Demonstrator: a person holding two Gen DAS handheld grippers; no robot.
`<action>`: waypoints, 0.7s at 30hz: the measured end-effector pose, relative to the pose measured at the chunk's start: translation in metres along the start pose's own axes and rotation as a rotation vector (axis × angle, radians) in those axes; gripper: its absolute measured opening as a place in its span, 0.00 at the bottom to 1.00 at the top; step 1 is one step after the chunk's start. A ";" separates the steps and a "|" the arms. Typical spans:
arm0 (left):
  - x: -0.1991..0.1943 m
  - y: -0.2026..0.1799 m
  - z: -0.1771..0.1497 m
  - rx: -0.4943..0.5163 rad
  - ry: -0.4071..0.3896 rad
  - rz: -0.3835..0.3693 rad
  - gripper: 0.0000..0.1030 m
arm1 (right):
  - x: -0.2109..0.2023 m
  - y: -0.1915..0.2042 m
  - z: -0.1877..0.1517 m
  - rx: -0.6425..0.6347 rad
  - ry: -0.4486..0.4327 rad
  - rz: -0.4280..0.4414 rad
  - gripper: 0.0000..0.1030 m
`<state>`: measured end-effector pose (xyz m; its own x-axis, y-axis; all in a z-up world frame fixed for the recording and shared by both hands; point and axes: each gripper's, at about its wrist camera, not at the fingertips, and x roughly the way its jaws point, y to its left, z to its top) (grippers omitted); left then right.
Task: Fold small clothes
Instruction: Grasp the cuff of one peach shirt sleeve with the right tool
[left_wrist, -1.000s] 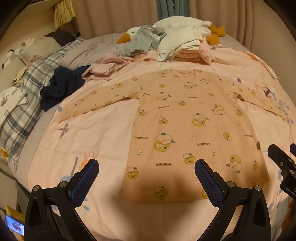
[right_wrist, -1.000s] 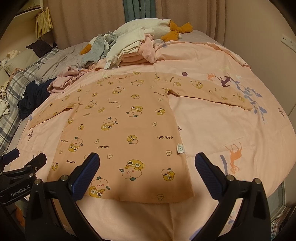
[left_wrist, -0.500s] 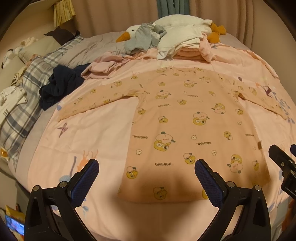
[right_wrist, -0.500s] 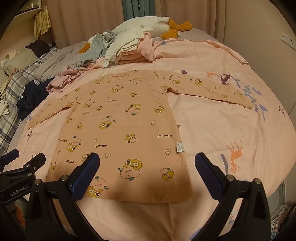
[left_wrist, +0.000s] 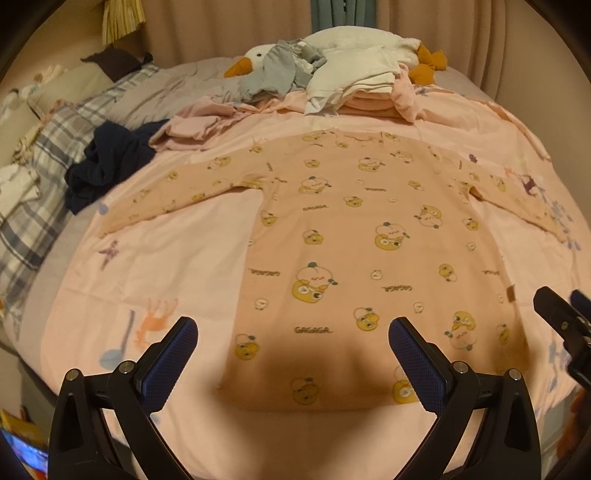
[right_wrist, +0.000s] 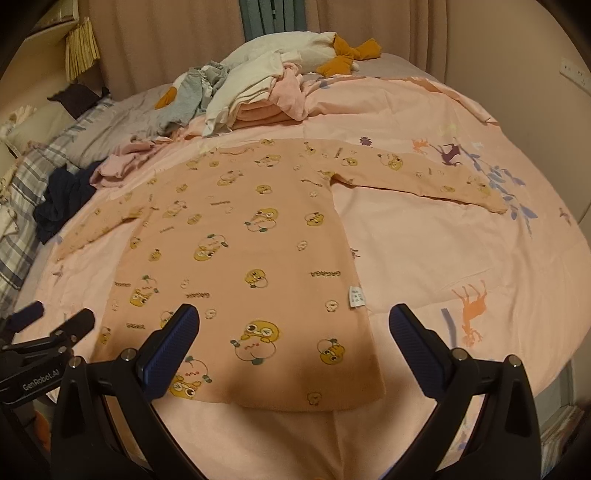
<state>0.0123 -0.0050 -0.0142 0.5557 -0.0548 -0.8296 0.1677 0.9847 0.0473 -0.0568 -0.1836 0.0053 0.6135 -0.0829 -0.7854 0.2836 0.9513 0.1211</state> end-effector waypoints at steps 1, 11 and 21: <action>0.002 0.000 0.001 -0.006 0.000 -0.019 0.99 | 0.001 -0.004 0.000 0.015 -0.008 0.047 1.00; 0.040 0.013 0.016 -0.156 0.014 -0.386 0.99 | 0.032 -0.119 0.005 0.394 -0.162 0.474 1.00; 0.073 0.008 0.043 -0.185 0.068 -0.407 0.99 | 0.083 -0.243 0.026 0.584 -0.138 0.190 1.00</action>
<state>0.0896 -0.0080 -0.0506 0.4189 -0.4389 -0.7949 0.2101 0.8985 -0.3854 -0.0554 -0.4297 -0.0738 0.7709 -0.0029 -0.6369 0.4924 0.6371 0.5930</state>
